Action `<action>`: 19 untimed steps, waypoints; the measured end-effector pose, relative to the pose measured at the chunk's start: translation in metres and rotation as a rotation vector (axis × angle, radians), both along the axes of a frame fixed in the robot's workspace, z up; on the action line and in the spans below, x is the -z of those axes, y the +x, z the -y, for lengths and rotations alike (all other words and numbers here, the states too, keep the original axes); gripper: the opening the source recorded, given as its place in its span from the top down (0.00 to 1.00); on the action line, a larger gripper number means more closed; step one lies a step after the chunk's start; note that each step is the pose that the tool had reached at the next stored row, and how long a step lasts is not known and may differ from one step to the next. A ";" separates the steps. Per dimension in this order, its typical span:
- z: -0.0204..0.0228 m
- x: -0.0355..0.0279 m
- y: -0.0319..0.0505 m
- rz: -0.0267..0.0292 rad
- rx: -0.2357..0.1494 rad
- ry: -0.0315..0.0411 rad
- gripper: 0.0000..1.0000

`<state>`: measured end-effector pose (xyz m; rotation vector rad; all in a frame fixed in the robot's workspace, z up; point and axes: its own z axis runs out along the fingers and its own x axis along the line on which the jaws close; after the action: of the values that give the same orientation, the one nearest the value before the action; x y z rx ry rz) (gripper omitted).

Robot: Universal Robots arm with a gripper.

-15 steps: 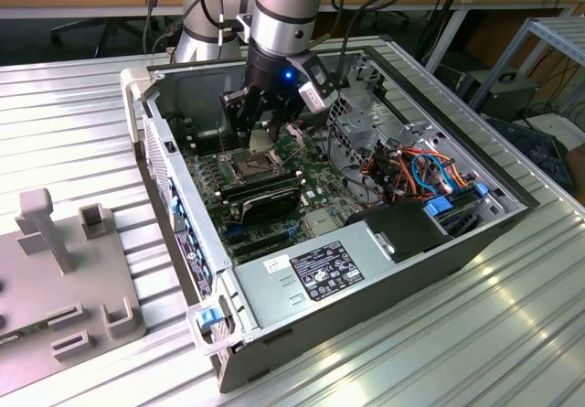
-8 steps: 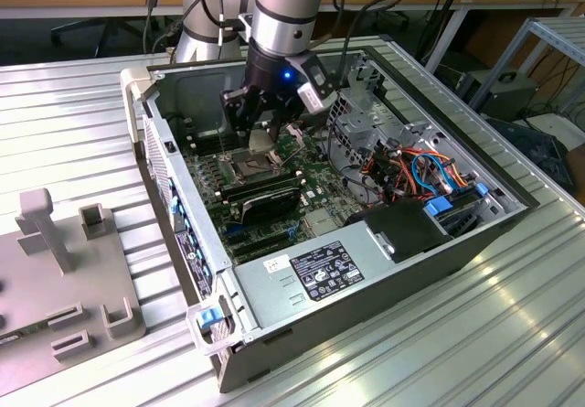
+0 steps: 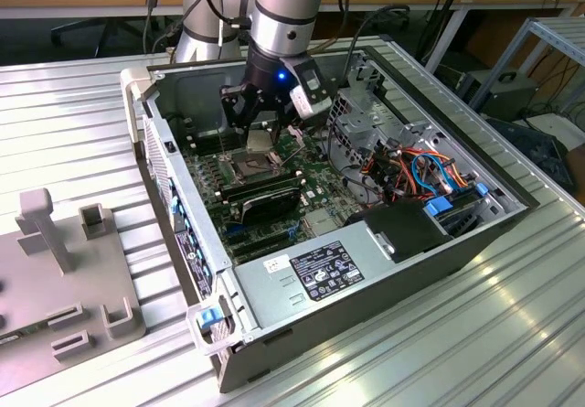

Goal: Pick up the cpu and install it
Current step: 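Place the cpu into insertion slot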

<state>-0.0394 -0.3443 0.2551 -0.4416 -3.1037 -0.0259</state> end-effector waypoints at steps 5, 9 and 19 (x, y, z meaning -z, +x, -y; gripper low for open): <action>0.0000 0.0006 0.0000 0.0000 0.133 0.0000 0.45; 0.0000 0.0009 0.0000 0.0000 0.208 0.0000 0.45; 0.0000 0.0016 0.0000 0.0000 0.396 0.0000 0.45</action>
<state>-0.0394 -0.3443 0.2535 -1.0444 -2.9594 -0.0275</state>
